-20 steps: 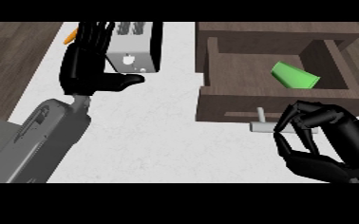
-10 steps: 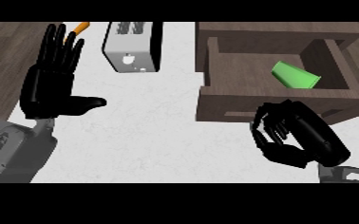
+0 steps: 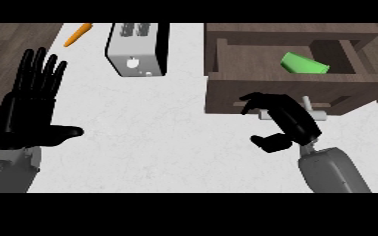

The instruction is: Pick up the cup, place it into the drawer and close the drawer

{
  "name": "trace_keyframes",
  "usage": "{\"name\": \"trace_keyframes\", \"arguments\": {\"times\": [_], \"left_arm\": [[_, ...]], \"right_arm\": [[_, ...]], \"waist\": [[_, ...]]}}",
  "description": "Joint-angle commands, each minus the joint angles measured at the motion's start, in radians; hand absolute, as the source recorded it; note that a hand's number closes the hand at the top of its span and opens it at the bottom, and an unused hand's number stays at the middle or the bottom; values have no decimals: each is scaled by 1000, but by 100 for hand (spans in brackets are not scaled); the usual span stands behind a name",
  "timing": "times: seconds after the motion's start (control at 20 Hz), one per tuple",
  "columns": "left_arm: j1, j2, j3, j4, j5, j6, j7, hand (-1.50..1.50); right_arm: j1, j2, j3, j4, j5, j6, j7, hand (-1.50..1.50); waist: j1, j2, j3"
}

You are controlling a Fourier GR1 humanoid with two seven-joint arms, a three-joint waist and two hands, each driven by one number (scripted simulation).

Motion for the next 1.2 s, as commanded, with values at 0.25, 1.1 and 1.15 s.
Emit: {"name": "trace_keyframes", "arguments": {"times": [0.25,1.1,1.15], "left_arm": [[104,-13,91,-33,-26,-106,17,-150],[43,-69,129,115,-55,-237,-8,-150],[31,-54,143,98,-42,-231,10,-150]], "right_arm": [[-218,39,-63,436,86,-72,-122,-150],[-678,-5,-247,1157,73,-150,-363,-150],[-679,-38,-265,1175,61,-133,-381,-150]], "waist": [[-3,0,0],[40,24,2],[47,27,3]]}}
